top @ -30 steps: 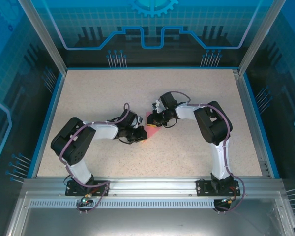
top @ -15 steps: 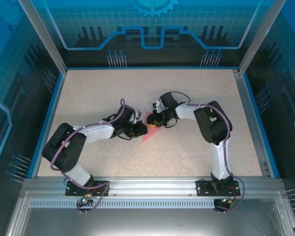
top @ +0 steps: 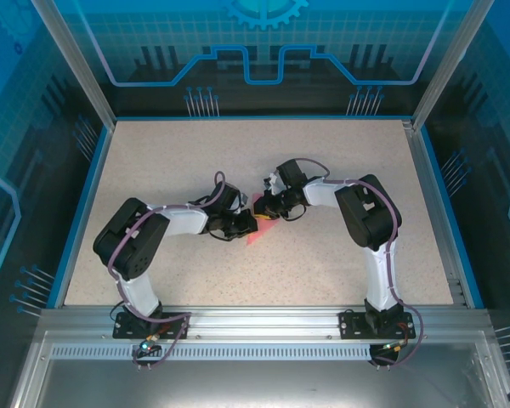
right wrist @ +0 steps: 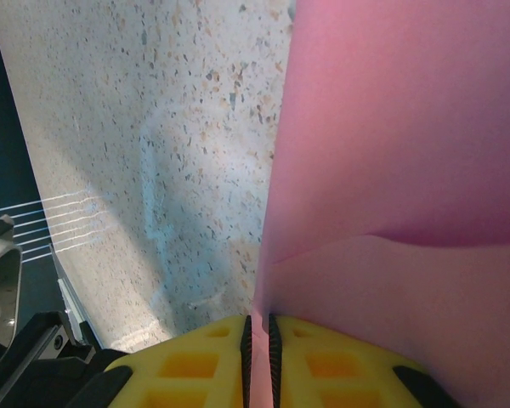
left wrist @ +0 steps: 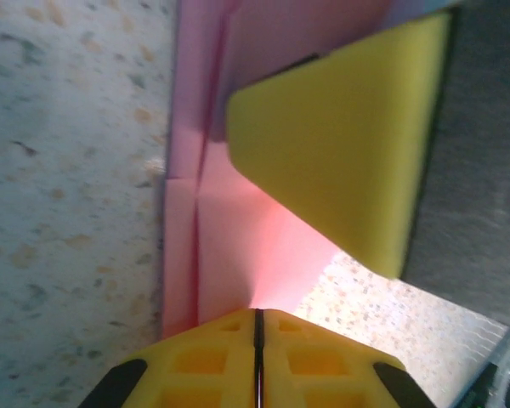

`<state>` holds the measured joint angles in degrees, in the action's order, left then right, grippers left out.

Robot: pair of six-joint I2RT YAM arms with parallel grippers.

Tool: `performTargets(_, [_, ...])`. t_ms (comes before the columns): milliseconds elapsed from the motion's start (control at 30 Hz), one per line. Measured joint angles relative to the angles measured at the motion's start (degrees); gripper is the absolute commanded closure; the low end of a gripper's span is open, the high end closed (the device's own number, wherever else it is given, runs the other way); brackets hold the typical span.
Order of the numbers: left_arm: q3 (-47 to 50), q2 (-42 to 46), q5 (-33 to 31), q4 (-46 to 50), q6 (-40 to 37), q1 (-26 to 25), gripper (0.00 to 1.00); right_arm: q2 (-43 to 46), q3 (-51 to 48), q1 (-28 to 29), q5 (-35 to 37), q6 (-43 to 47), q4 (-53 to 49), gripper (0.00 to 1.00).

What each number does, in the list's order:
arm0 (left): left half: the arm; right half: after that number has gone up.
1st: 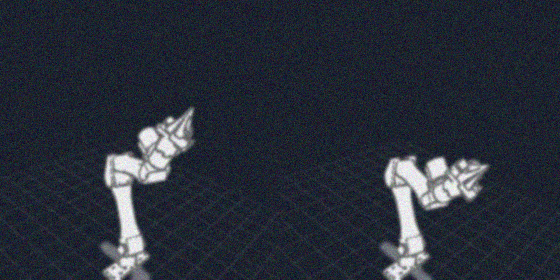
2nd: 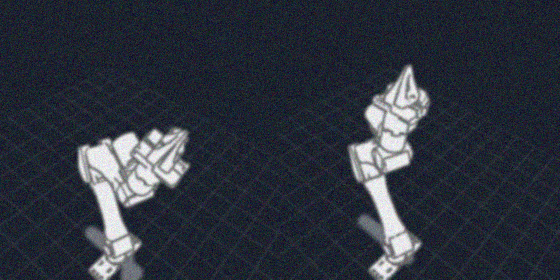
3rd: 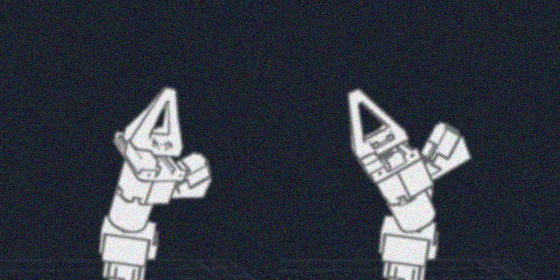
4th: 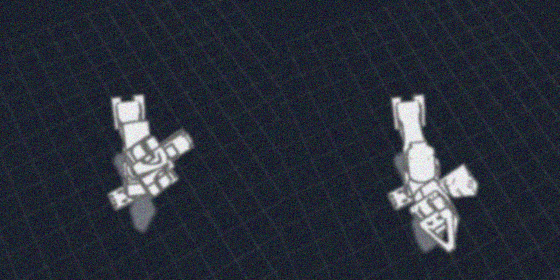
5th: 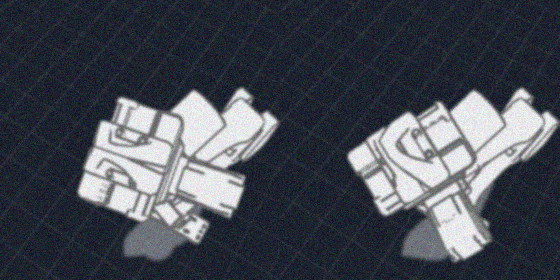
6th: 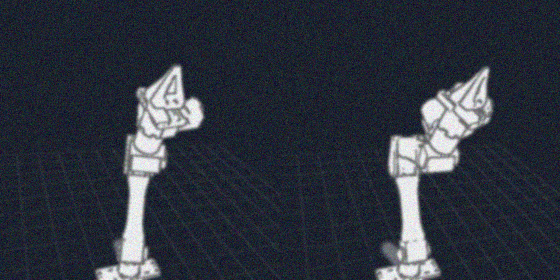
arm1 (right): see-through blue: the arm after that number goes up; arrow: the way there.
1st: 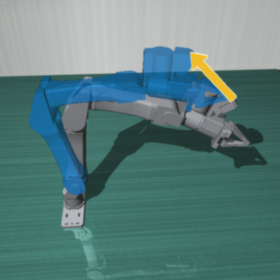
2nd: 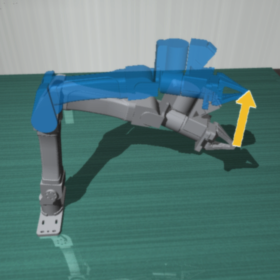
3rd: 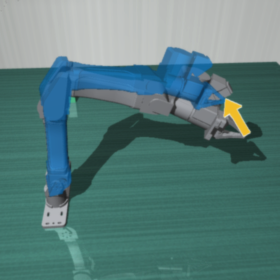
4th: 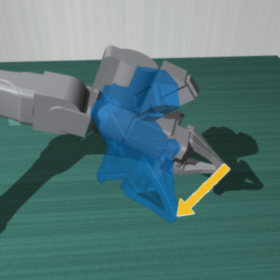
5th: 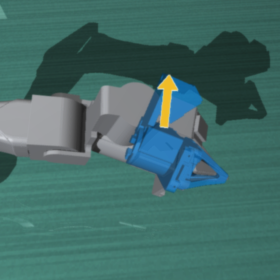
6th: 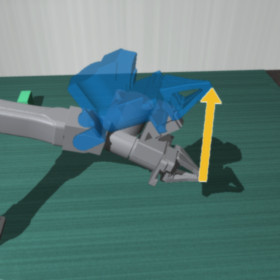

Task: Fold a paper plane with a square sheet of paper (pick it up from the middle)
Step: Fourth fold the wing at the center of the table.

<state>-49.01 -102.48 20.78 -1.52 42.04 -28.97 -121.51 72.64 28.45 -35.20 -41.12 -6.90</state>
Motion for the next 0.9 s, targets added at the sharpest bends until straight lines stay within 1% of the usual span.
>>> performTargets(67, [-0.3,-0.3,-1.3,0.9,0.0,0.0,0.95,0.0,-0.2,0.0,-0.2,-0.2,0.5,0.83])
performTargets(233, [-0.4,-0.5,-1.7,1.1,0.0,0.0,0.99,0.0,-0.2,-0.4,-1.0,-0.2,0.9,0.83])
performTargets(400, [-0.3,-0.5,-1.7,1.1,-0.3,0.0,1.0,1.1,-0.6,-2.1,-0.7,0.5,0.5,0.83])
performTargets(533, [-0.3,-0.5,-1.7,1.2,-0.9,0.0,1.0,4.5,-0.7,-4.9,0.8,2.3,-0.4,0.85])
performTargets(600, [-0.3,-0.5,-1.7,1.2,-1.4,0.0,1.0,6.0,-0.9,-5.2,1.1,3.0,-0.3,0.86])
performTargets(700, [-0.3,-0.5,-1.7,1.2,-1.8,0.0,1.0,7.2,-1.7,-4.3,1.3,3.6,0.2,0.87])
performTargets(900, [-0.3,-0.5,-1.7,1.2,-2.1,0.0,1.0,6.4,-3.2,-0.4,1.7,3.7,0.8,0.89])
